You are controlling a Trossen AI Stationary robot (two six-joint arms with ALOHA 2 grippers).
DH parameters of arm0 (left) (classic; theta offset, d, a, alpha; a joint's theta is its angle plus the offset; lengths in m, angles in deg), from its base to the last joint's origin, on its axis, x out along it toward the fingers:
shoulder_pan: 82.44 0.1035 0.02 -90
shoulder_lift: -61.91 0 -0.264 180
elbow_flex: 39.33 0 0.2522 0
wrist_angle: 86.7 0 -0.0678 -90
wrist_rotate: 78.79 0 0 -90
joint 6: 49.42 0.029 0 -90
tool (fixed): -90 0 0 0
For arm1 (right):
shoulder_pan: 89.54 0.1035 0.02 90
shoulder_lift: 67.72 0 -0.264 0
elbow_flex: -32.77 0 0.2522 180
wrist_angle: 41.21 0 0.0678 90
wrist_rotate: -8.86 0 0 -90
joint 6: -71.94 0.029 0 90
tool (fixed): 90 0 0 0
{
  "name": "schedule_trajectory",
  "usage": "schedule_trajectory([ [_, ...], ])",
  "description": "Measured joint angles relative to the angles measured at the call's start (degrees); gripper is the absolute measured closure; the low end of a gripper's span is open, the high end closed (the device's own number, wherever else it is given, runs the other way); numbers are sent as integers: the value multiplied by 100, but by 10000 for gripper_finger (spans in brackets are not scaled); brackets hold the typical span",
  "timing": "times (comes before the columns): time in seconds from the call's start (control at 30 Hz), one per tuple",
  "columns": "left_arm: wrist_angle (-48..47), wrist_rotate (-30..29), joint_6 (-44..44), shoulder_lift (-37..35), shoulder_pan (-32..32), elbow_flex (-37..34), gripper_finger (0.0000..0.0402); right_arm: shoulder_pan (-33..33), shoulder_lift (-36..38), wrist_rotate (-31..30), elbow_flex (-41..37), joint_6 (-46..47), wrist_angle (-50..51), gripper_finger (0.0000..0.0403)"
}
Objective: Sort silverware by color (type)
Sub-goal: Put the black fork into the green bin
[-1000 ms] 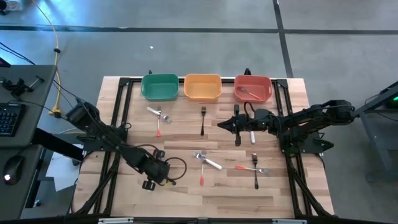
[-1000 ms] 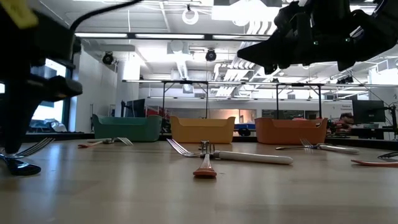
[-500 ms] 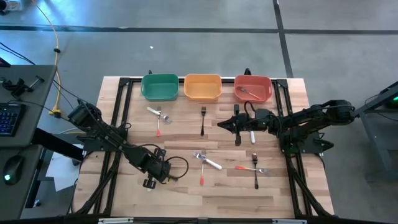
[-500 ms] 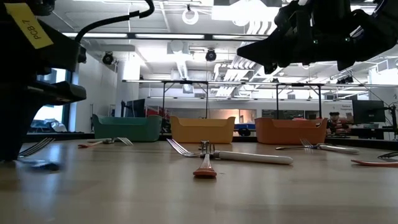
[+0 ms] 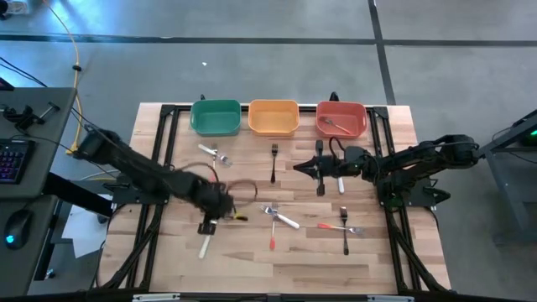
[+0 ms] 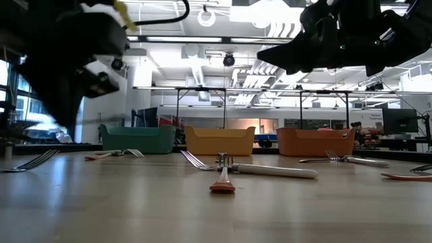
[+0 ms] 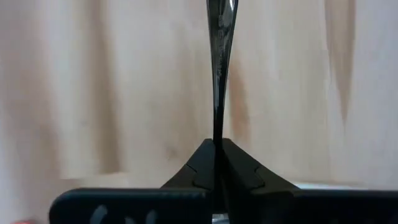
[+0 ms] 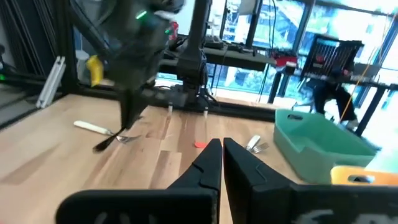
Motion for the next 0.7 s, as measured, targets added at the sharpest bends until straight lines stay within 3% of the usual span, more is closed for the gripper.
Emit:
schedule_trajectory([
  [0.17, -188, -142, 215, -744, 1167, 7, 400, 0, 3, 3, 150, -481, 19, 403],
  [0.37, -390, -105, 1132, -1296, 3198, 9, 400, -2, 4, 5, 266, -886, 126, 403],
  [0.53, -53, -112, 1673, -1259, 5006, 9, 401, -158, 4, 10, 284, -999, 258, 403],
  [0.7, 395, -106, 2333, -850, 6186, 153, 401, -450, 4, 6, 284, -724, 473, 403],
])
